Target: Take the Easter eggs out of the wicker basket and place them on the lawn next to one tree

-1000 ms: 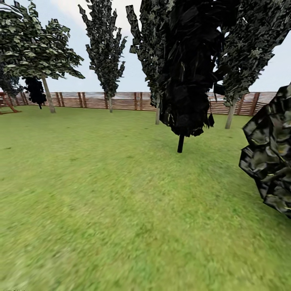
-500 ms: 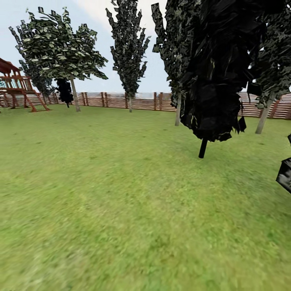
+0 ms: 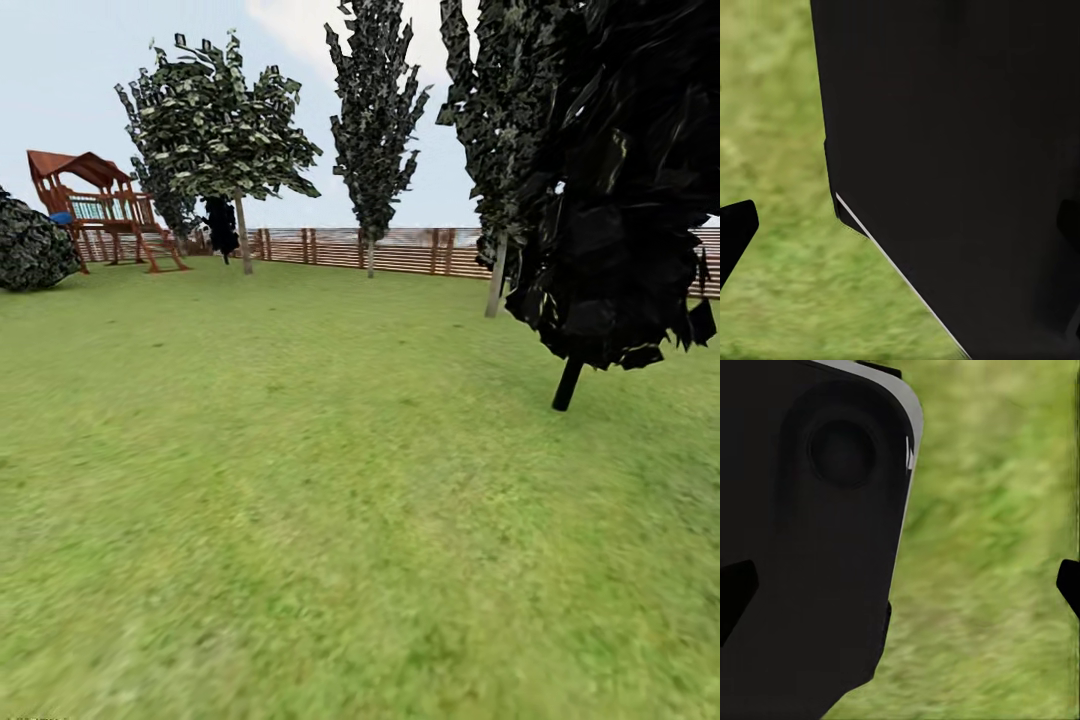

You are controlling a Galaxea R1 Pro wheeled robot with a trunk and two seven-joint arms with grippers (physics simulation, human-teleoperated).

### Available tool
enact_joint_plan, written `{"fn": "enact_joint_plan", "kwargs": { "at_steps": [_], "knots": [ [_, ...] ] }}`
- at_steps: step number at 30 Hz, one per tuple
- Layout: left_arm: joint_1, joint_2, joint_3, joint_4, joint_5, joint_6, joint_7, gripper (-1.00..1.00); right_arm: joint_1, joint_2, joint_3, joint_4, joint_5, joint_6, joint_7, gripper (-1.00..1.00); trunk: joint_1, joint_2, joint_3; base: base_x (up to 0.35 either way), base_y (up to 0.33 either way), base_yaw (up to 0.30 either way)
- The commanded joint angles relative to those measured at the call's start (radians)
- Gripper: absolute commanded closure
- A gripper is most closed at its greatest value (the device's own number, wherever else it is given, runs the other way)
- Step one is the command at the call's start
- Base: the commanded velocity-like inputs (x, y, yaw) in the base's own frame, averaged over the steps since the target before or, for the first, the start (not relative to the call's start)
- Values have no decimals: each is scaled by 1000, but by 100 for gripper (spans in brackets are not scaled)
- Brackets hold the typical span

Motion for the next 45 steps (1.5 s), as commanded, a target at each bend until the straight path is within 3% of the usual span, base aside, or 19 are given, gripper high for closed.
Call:
{"fn": "enact_joint_plan", "kwargs": {
  "at_steps": [1, 17, 45],
  "knots": [
    [0, 0, 0, -2, 0, 1, -1, -100, 1, 0, 2, -2, 7, 0, -3, -100, 1, 0, -1, 326, 0, 300],
    [0, 0, 0, -2, 0, 1, -1, -100, 1, -2, 5, -2, 10, 0, -3, -100, 1, 0, -1, 326, 0, 274],
    [0, 0, 1, -2, 0, 1, -1, -100, 1, -5, 7, 0, 13, -2, -2, -100, 1, 0, -1, 326, 0, 6]
  ]
}}
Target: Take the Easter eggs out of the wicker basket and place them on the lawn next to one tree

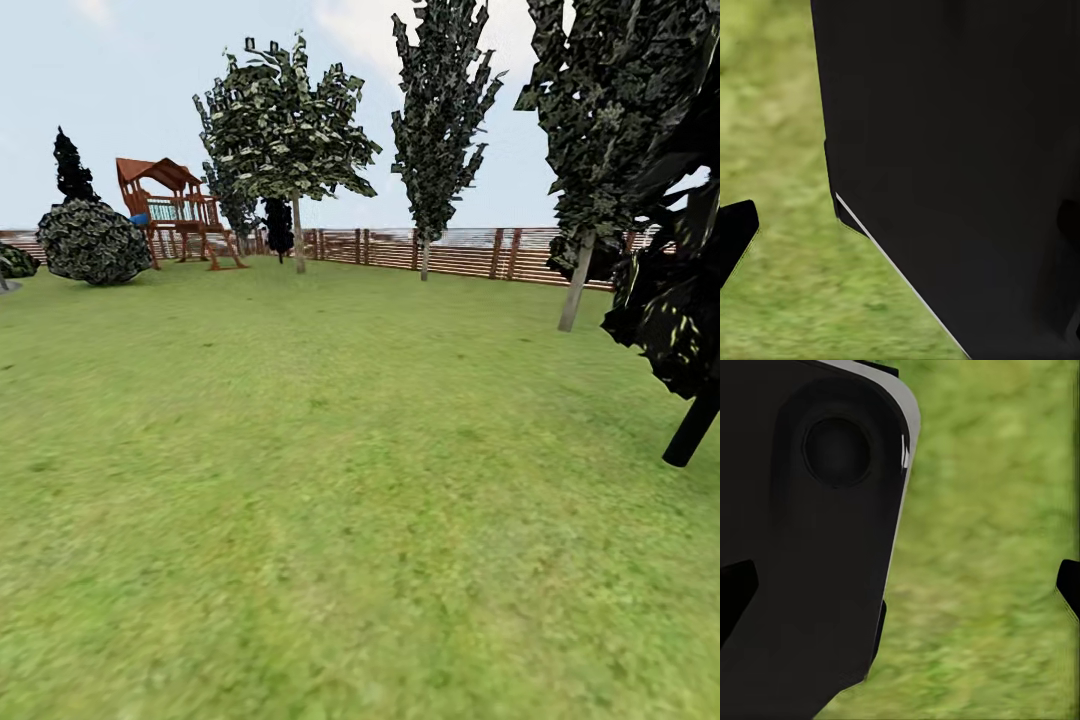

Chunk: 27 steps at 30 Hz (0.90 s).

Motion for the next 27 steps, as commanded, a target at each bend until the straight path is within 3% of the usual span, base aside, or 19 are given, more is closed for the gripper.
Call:
{"fn": "enact_joint_plan", "kwargs": {
  "at_steps": [1, 27],
  "knots": [
    [1, 0, 0, -2, -1, 1, -1, -100, 1, 0, 3, -1, 6, 0, -3, -100, 1, 0, -1, 326, 0, 0],
    [1, 0, 0, -3, 0, 1, -1, -100, 1, 0, 3, -2, 6, 0, -3, -100, 1, 0, -1, 326, 0, 0]
  ]
}}
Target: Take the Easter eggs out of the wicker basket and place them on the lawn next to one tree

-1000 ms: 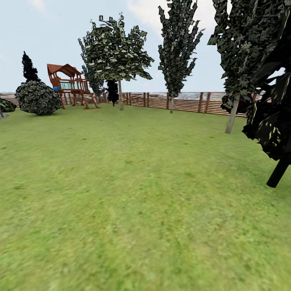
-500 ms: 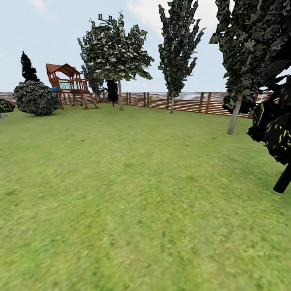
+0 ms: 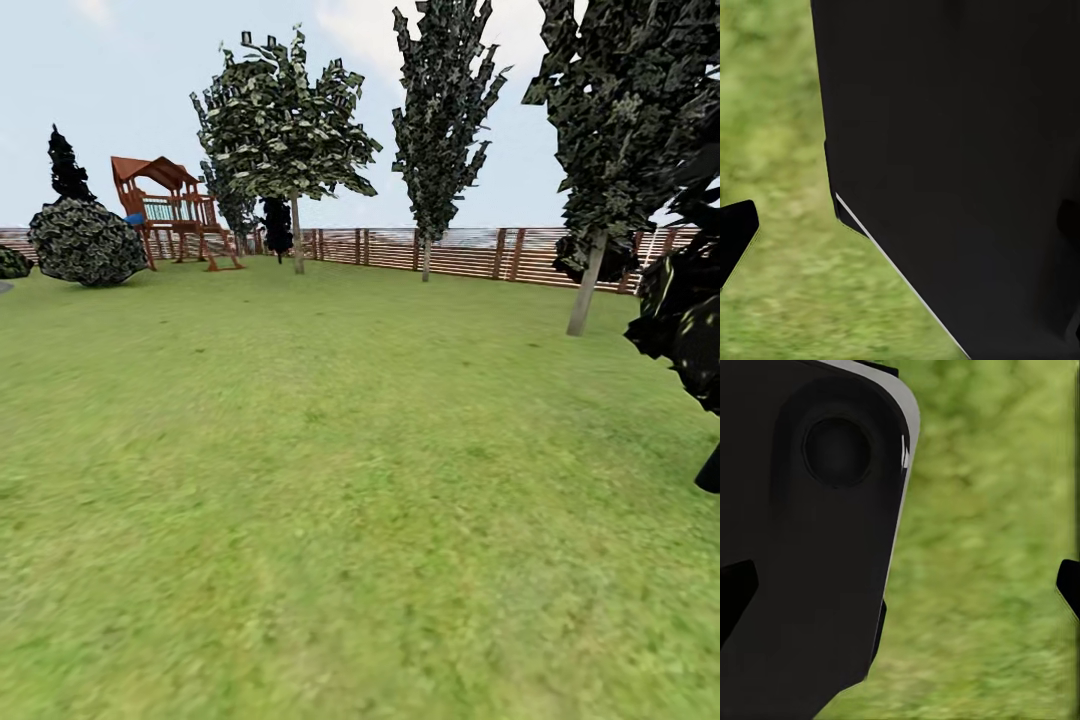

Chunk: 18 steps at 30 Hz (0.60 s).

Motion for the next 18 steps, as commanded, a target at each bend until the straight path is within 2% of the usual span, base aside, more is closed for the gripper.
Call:
{"fn": "enact_joint_plan", "kwargs": {
  "at_steps": [1, 8, 13, 18],
  "knots": [
    [1, 0, 0, -2, 0, 1, 0, -100, 1, 0, 3, -1, 6, 0, -3, -100, 1, 0, -1, 326, 0, 0],
    [1, 0, 0, -2, 0, 1, 0, -100, 1, 0, 4, -1, 8, -1, -3, -100, 1, 0, -1, 326, 0, -8],
    [1, 0, 0, -3, 0, 1, -1, -100, 1, 0, 5, -1, 8, -1, -2, -100, 1, 0, -2, 326, 0, -186],
    [1, 0, 0, -2, 0, 1, -1, -100, 1, 0, 4, -1, 8, -1, -2, -100, 1, 0, -3, 326, 0, -42]
  ]
}}
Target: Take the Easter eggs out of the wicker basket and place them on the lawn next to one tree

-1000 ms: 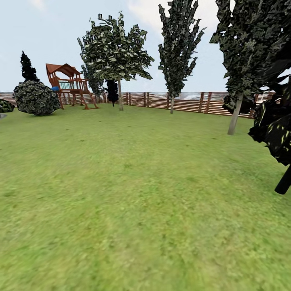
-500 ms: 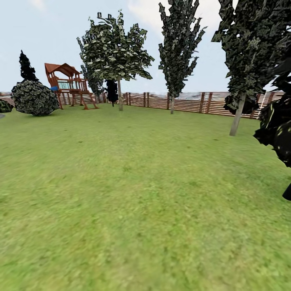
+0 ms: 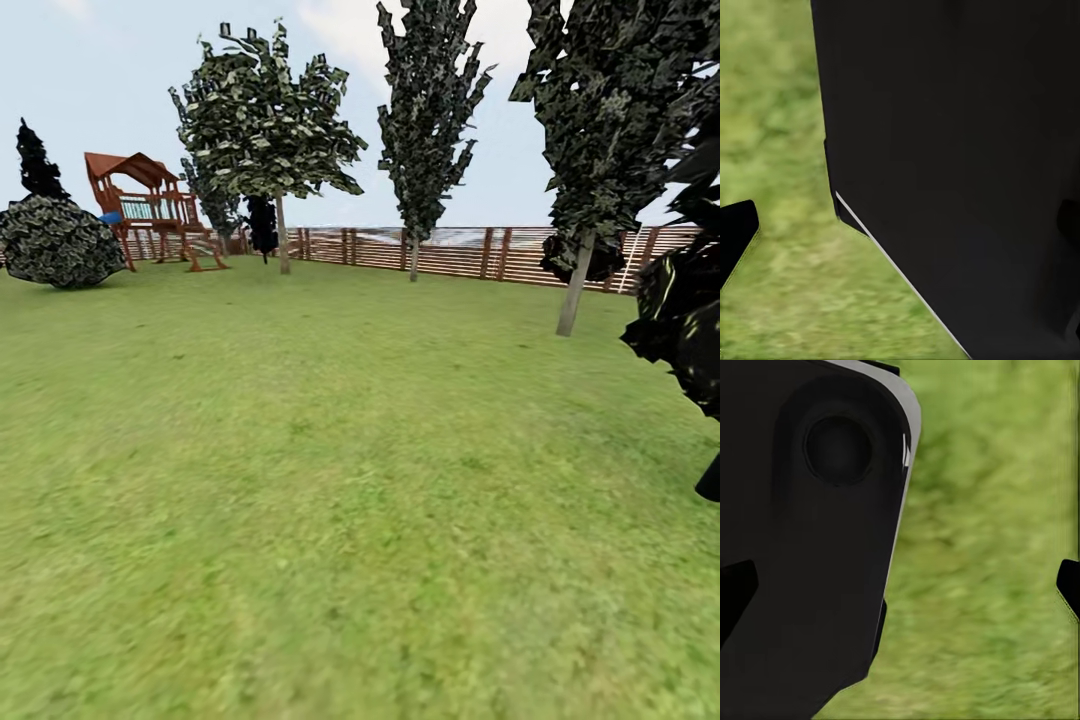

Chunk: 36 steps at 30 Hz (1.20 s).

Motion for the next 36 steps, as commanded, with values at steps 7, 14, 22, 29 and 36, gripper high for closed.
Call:
{"fn": "enact_joint_plan", "kwargs": {
  "at_steps": [7, 14, 22, 29, 36],
  "knots": [
    [1, 0, 0, -2, 0, 1, 0, -100, 1, 0, 3, -1, 6, 0, -3, -100, 1, 0, -1, 326, 0, -3],
    [1, 0, 0, -2, 0, 1, -1, -100, 1, 0, 3, -1, 6, 0, -3, -100, 1, 0, -1, 326, 0, 0],
    [1, -1, 0, -2, 0, 1, 0, -100, 1, 0, 3, -1, 6, 0, -3, -100, 1, 0, -1, 326, 0, 0],
    [1, 0, 0, -2, 0, 1, 0, -100, 1, 0, 3, -1, 6, 0, -3, -100, 1, 0, -1, 326, 0, 0],
    [1, 0, 0, -3, 0, 1, 1, -100, 1, 0, 3, -1, 6, 0, -3, -100, 1, 0, -1, 326, 0, 0]
  ]
}}
